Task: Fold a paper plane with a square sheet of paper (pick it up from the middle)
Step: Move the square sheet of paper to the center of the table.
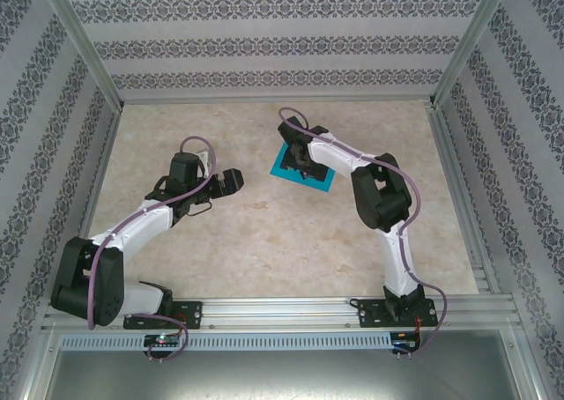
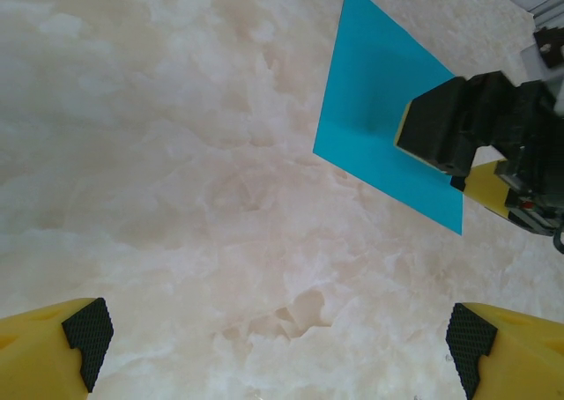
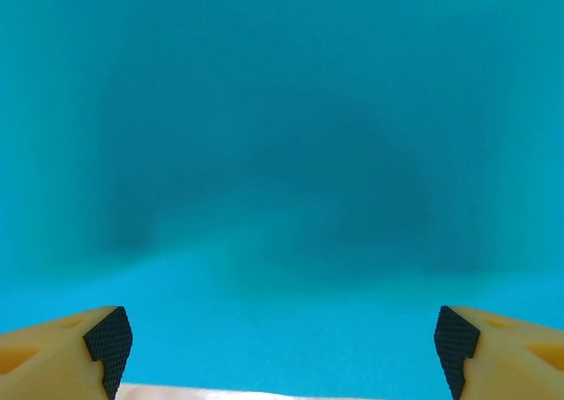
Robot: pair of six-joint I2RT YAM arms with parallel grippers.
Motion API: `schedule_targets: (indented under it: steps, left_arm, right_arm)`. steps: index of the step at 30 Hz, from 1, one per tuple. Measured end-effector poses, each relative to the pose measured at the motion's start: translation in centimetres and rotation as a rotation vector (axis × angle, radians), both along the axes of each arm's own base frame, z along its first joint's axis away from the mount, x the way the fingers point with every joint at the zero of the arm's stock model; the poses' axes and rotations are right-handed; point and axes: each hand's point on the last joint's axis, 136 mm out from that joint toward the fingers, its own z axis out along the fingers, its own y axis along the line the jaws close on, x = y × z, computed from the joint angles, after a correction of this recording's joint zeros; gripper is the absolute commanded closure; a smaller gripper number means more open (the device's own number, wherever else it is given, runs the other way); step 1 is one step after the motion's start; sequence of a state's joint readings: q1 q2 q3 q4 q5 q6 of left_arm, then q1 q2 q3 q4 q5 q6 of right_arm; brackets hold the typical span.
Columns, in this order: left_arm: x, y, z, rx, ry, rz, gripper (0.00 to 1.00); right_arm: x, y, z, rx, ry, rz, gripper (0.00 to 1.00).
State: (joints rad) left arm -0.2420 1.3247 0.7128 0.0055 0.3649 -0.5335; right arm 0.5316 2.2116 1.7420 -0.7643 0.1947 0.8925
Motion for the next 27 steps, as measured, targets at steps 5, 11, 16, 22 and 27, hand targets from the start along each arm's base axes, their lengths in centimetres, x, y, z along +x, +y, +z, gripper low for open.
schedule_targets:
  steps: [5, 11, 16, 22, 27]
  left_arm:
    - [0.0, 0.0, 0.0, 0.001, -0.001, -0.002, 0.00]
    - [0.0, 0.0, 0.0, 0.001, -0.001, -0.002, 0.00]
    - [0.0, 0.0, 0.0, 0.002, 0.001, -0.002, 0.00]
    - [-0.3, 0.1, 0.3, 0.005, 0.000, -0.001, 0.00]
    - [-0.5, 0.2, 0.7, 0.005, -0.008, -0.001, 0.00]
  right_arm:
    - [-0.7, -0.5, -1.3, -0.040, 0.053, -0.003, 0.11]
    - [-1.3, -0.1, -1.6, -0.077, 0.063, 0.039, 0.19]
    - [-2.2, 1.2, -1.8, -0.062, 0.045, 0.094, 0.19]
    - [-4.1, 2.3, -1.9, -0.032, 0.056, 0.188, 0.19]
    - [-6.5, 2.9, -2.0, -0.027, 0.069, 0.283, 0.19]
